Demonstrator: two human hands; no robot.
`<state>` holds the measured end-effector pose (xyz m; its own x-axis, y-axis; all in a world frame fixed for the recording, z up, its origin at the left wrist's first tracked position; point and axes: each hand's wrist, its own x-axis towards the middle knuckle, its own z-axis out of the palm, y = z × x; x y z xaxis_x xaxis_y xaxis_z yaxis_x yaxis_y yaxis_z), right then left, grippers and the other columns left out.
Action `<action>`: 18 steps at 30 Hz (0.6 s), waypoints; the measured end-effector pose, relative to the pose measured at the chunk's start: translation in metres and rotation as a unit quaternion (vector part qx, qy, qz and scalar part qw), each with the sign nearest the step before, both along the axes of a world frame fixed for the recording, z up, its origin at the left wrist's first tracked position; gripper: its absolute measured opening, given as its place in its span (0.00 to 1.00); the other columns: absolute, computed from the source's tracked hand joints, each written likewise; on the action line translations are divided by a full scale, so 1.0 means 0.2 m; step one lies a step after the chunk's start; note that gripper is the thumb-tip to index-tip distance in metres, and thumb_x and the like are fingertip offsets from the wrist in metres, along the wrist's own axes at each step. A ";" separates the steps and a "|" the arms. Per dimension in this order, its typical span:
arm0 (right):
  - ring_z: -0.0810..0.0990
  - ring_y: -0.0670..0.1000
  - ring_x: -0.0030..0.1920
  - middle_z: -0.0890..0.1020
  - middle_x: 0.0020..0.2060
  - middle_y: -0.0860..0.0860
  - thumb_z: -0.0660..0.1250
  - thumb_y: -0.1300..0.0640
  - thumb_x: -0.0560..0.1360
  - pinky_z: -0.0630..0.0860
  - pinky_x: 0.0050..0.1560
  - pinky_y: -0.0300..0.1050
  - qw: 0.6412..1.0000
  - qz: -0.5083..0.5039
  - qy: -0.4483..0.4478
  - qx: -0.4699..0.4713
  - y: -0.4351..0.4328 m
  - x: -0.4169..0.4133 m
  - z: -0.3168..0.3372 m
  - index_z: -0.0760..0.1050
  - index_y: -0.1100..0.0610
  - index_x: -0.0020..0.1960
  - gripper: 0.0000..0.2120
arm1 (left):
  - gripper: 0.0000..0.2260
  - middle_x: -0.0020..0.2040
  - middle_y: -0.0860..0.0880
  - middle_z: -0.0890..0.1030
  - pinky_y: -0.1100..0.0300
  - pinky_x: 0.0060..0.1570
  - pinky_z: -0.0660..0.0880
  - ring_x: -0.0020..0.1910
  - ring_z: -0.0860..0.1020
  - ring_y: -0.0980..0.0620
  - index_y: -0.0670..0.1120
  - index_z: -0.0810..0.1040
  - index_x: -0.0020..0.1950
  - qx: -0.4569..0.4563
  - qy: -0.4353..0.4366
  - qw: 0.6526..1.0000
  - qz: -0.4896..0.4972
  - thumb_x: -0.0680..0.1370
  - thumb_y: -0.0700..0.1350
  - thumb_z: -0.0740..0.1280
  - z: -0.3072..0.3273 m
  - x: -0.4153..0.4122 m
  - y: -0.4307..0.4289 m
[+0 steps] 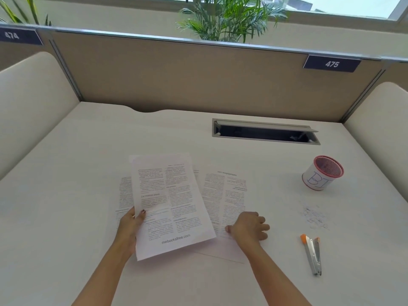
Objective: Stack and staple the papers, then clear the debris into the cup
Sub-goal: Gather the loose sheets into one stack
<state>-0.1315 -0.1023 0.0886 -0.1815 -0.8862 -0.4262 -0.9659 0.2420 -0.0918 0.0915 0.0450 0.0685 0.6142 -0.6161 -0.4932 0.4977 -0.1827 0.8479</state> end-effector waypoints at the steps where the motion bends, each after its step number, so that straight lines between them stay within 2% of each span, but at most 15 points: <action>1: 0.70 0.57 0.58 0.69 0.58 0.58 0.76 0.47 0.66 0.70 0.50 0.45 1.000 -0.011 -0.009 0.001 0.00 0.01 0.00 0.63 0.64 0.62 0.35 | 0.13 0.51 0.47 0.82 0.52 0.43 0.78 0.47 0.80 0.46 0.46 0.74 0.64 0.000 0.000 1.000 0.000 0.81 0.36 0.61 0.00 0.00 0.00; 3: 0.70 0.58 0.58 0.66 0.59 0.60 0.77 0.50 0.66 0.71 0.50 0.45 0.999 -0.031 -0.035 0.003 0.00 0.01 0.00 0.62 0.64 0.62 0.35 | 0.13 0.52 0.47 0.81 0.53 0.40 0.80 0.47 0.80 0.47 0.46 0.74 0.64 -0.001 -0.004 1.000 -0.003 0.81 0.37 0.61 0.00 0.01 0.00; 6: 0.73 0.59 0.56 0.64 0.60 0.61 0.78 0.54 0.65 0.75 0.51 0.47 0.994 -0.059 -0.092 0.011 -0.01 0.01 0.00 0.60 0.66 0.63 0.38 | 0.14 0.56 0.44 0.80 0.52 0.44 0.78 0.47 0.80 0.47 0.44 0.73 0.66 -0.001 -0.001 1.000 0.000 0.81 0.36 0.61 -0.01 0.03 -0.01; 8: 0.76 0.60 0.55 0.65 0.60 0.61 0.79 0.57 0.65 0.76 0.51 0.48 0.989 -0.073 -0.129 0.019 -0.01 0.01 0.00 0.58 0.66 0.64 0.38 | 0.15 0.55 0.45 0.80 0.52 0.45 0.76 0.48 0.79 0.47 0.44 0.73 0.67 -0.003 -0.001 1.000 -0.002 0.81 0.36 0.61 -0.01 0.03 -0.02; 10: 0.77 0.61 0.55 0.68 0.60 0.62 0.75 0.61 0.68 0.76 0.53 0.51 0.986 -0.075 -0.147 0.010 -0.01 0.00 -0.01 0.58 0.65 0.65 0.34 | 0.15 0.53 0.47 0.81 0.51 0.46 0.76 0.48 0.79 0.47 0.44 0.73 0.67 -0.005 0.000 1.000 -0.001 0.81 0.36 0.61 -0.01 0.03 -0.02; 13: 0.78 0.61 0.54 0.75 0.56 0.62 0.66 0.65 0.74 0.74 0.48 0.49 0.981 -0.036 -0.174 -0.079 -0.03 -0.07 0.00 0.64 0.65 0.64 0.21 | 0.15 0.54 0.46 0.81 0.49 0.52 0.75 0.48 0.80 0.47 0.44 0.73 0.68 -0.002 0.001 1.000 0.004 0.81 0.36 0.61 -0.02 0.05 -0.01; 15: 0.77 0.61 0.51 0.77 0.52 0.62 0.64 0.67 0.75 0.68 0.43 0.45 0.965 0.006 -0.201 -0.166 -0.07 -0.12 0.04 0.72 0.65 0.57 0.11 | 0.15 0.53 0.47 0.81 0.49 0.53 0.74 0.48 0.80 0.46 0.44 0.73 0.68 -0.003 0.010 1.000 0.013 0.81 0.36 0.61 -0.04 0.07 -0.01; 18: 0.77 0.59 0.42 0.77 0.43 0.60 0.62 0.73 0.73 0.65 0.38 0.44 0.929 0.078 -0.201 -0.300 -0.17 -0.17 0.16 0.76 0.66 0.47 0.07 | 0.16 0.58 0.44 0.80 0.49 0.54 0.74 0.50 0.79 0.45 0.43 0.72 0.69 -0.004 0.021 0.999 0.028 0.81 0.37 0.61 -0.06 0.10 0.00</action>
